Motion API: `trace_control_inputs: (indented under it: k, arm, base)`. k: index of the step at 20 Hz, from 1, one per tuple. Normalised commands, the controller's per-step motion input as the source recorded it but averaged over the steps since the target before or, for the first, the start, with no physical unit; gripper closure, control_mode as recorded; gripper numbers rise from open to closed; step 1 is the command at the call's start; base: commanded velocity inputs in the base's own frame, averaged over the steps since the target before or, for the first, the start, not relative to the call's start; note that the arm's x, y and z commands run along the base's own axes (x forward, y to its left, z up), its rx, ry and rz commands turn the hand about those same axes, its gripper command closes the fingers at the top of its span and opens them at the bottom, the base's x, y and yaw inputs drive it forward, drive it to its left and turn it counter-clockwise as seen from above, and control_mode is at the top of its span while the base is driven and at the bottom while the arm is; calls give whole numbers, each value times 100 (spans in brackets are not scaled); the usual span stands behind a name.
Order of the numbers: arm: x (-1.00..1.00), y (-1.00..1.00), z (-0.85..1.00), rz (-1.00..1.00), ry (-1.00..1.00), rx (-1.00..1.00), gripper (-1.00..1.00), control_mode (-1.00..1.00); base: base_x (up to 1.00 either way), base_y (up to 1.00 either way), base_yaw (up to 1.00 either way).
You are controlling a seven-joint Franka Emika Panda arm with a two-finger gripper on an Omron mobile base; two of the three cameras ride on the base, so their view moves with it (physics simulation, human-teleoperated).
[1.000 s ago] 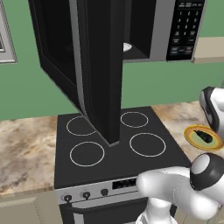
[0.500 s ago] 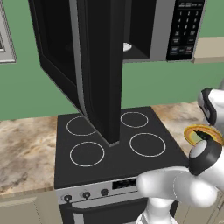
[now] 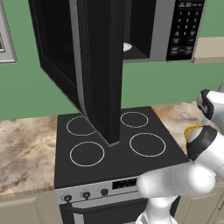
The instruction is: Pick the eggplant from the counter and place it in the microwave. Then turn on the microwave.
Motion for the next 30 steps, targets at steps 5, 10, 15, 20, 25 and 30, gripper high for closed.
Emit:
trace_control_inputs:
  k: [5, 10, 15, 20, 25, 30]
  arm:
    - [19, -14, -17, 0, 0, 5, -100, -100]
    - [15, -11, -21, 0, 1, 0, -100, -100]
    - [19, -7, -21, 0, 0, 0, -100, -100]
    - [10, -5, -22, 0, 4, 0, -100, -100]
    - [8, -10, -21, 0, 4, 0, -100, -100]
    - [8, -6, -17, 0, 0, 0, -100, -100]
  base:
    - [0, 0, 0]
    - [0, 0, 0]
    - [0, 0, 0]
    - [0, 0, 0]
    - [0, 0, 0]
    - [0, 0, 0]
